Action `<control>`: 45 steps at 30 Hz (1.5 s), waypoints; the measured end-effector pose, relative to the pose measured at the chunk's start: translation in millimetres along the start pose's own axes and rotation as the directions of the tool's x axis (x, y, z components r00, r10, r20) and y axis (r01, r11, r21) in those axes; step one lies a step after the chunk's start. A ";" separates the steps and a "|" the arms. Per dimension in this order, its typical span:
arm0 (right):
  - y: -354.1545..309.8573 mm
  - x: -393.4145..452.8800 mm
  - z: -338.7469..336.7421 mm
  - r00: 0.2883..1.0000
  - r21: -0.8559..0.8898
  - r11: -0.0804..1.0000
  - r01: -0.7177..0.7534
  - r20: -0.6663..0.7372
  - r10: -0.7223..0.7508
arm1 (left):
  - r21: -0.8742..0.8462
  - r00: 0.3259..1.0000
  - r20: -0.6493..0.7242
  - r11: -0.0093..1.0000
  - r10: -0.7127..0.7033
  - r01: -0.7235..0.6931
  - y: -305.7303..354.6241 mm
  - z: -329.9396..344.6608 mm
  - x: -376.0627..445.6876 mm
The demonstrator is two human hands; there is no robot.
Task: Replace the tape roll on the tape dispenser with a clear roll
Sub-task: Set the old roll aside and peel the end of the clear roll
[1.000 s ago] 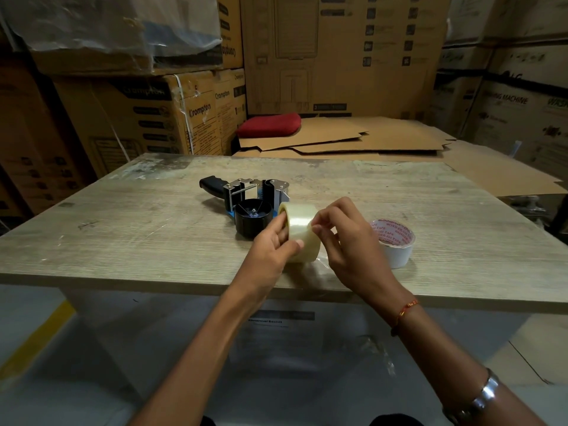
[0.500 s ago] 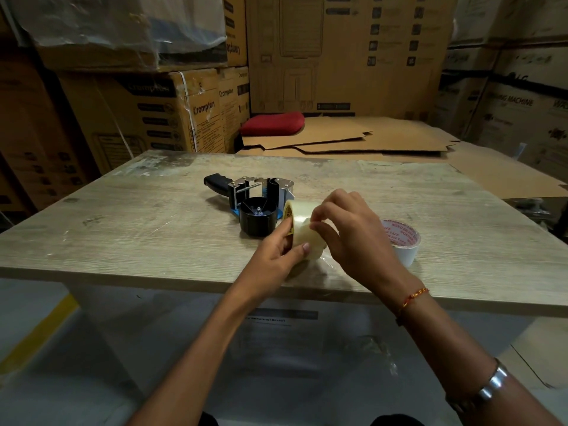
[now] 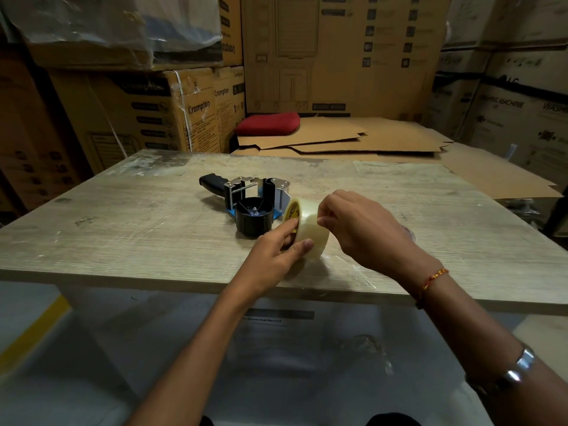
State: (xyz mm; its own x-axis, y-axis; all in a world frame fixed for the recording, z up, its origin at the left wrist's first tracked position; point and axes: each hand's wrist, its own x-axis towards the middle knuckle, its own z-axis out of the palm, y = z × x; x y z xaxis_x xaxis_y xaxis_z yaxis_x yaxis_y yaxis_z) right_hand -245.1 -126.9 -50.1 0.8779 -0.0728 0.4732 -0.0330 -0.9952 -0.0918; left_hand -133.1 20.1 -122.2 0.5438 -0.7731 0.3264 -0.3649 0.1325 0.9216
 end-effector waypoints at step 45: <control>-18.9 17.8 16.7 0.987 0.429 0.898 -0.098 -0.076 0.143 | 0.618 0.870 -0.258 0.764 0.420 -0.186 21.2 -21.7 7.4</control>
State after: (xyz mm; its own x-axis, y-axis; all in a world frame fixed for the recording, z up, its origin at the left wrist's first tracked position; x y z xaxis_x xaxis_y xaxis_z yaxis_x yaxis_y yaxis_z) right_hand -220.8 -108.3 -54.6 0.8254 -0.2194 0.5202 0.0894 -0.8590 -0.5041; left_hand -120.4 30.6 -95.8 0.5150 -0.4564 0.7256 -0.8467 -0.1387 0.5136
